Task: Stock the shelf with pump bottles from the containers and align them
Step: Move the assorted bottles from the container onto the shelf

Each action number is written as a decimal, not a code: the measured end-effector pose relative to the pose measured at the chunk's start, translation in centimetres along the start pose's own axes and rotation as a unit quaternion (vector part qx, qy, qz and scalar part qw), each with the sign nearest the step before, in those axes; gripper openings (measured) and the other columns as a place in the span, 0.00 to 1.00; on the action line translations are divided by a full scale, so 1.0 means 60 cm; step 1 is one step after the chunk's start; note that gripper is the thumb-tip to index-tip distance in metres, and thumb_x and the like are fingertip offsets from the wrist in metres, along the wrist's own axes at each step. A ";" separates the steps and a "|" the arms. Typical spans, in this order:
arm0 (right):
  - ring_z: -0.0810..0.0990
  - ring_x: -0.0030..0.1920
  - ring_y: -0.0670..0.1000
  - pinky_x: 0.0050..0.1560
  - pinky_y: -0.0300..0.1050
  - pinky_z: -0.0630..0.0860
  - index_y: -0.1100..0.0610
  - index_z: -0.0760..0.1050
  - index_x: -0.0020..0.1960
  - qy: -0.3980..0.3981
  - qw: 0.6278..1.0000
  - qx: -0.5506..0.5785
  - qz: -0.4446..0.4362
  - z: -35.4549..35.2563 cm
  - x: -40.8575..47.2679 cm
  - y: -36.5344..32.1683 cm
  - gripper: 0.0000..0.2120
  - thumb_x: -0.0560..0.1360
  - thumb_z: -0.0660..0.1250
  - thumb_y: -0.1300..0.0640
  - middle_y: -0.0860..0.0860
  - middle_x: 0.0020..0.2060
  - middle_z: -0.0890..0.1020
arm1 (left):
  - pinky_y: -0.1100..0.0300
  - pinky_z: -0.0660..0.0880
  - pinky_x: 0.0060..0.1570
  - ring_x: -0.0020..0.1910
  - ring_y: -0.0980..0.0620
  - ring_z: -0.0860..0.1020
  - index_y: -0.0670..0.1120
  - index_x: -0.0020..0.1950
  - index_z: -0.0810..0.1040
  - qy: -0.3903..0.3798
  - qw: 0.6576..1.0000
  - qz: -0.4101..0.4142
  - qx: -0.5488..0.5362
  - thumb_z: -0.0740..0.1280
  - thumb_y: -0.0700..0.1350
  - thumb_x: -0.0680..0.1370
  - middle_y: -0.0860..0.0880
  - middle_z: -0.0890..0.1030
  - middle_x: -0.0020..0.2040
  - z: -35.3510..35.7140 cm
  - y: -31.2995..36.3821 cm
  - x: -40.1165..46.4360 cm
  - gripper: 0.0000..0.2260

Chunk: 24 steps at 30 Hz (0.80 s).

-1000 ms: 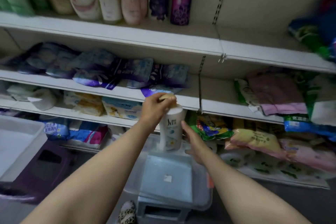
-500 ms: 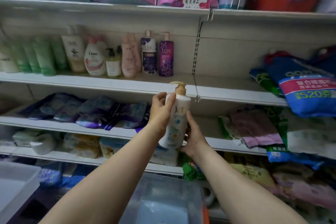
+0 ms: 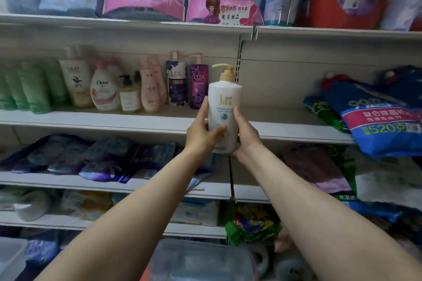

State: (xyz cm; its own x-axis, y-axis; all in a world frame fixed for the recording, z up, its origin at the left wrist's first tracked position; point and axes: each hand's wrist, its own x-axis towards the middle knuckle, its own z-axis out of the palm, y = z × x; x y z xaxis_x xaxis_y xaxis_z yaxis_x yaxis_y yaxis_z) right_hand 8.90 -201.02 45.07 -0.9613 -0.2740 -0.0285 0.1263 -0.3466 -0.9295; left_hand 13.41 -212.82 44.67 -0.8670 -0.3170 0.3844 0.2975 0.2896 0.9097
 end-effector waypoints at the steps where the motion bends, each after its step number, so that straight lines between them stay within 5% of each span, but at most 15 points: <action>1: 0.86 0.51 0.56 0.54 0.58 0.82 0.49 0.82 0.59 0.009 1.000 -0.024 -0.015 0.002 0.010 -0.007 0.22 0.74 0.68 0.36 0.51 0.50 0.87 | 0.59 0.78 0.52 0.54 0.58 0.81 0.68 0.76 0.55 0.004 1.000 0.006 0.009 0.73 0.43 0.75 0.54 0.83 0.56 -0.001 0.001 0.013 0.40; 6: 0.86 0.47 0.43 0.42 0.42 0.80 0.44 0.81 0.60 0.002 0.990 -0.119 -0.079 0.010 0.073 -0.025 0.18 0.78 0.63 0.36 0.43 0.49 0.87 | 0.56 0.79 0.57 0.57 0.59 0.79 0.64 0.79 0.52 -0.003 0.999 0.035 0.018 0.72 0.41 0.76 0.57 0.81 0.56 -0.009 -0.014 0.082 0.41; 11: 0.85 0.47 0.41 0.45 0.44 0.77 0.40 0.83 0.54 0.018 0.988 -0.132 -0.080 0.017 0.138 -0.018 0.17 0.77 0.62 0.33 0.40 0.48 0.86 | 0.54 0.79 0.57 0.59 0.56 0.79 0.62 0.79 0.52 -0.012 0.999 0.034 0.026 0.73 0.40 0.75 0.54 0.80 0.60 -0.003 -0.060 0.139 0.43; 14: 0.84 0.42 0.38 0.41 0.42 0.76 0.35 0.84 0.43 -0.002 0.993 -0.102 -0.058 0.013 0.179 -0.015 0.19 0.79 0.56 0.34 0.38 0.44 0.86 | 0.54 0.77 0.59 0.60 0.53 0.78 0.55 0.77 0.60 -0.004 0.999 0.019 0.050 0.74 0.42 0.74 0.51 0.80 0.62 0.006 -0.091 0.173 0.36; 18: 0.85 0.42 0.38 0.31 0.32 0.78 0.34 0.84 0.42 -0.025 0.997 -0.071 -0.035 0.008 0.227 -0.008 0.23 0.81 0.52 0.36 0.38 0.43 0.86 | 0.62 0.76 0.51 0.56 0.55 0.79 0.53 0.71 0.68 -0.004 0.998 -0.007 0.060 0.74 0.45 0.74 0.53 0.80 0.59 0.016 -0.110 0.229 0.27; 20: 0.85 0.43 0.39 0.32 0.33 0.79 0.36 0.85 0.44 -0.016 0.996 -0.074 -0.043 0.009 0.253 -0.002 0.23 0.82 0.51 0.36 0.39 0.44 0.87 | 0.59 0.78 0.53 0.55 0.54 0.80 0.52 0.66 0.71 -0.006 0.997 -0.011 0.073 0.74 0.46 0.74 0.54 0.81 0.57 0.018 -0.118 0.256 0.22; 24: 0.84 0.55 0.46 0.45 0.41 0.81 0.49 0.77 0.66 0.031 0.994 -0.086 -0.061 0.010 0.303 0.008 0.23 0.81 0.57 0.37 0.47 0.57 0.85 | 0.52 0.77 0.60 0.57 0.50 0.80 0.49 0.65 0.74 0.001 0.997 -0.042 0.069 0.75 0.47 0.74 0.49 0.82 0.58 0.026 -0.137 0.298 0.22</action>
State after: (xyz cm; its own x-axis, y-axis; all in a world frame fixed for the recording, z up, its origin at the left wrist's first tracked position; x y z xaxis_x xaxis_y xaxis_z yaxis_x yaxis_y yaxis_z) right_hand -8.35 -206.69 44.32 -0.9809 -0.1814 0.0706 -0.0306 -0.2146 -0.9762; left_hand -5.16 -219.44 43.81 -0.8855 -0.3476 0.3084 0.1662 0.3828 0.9088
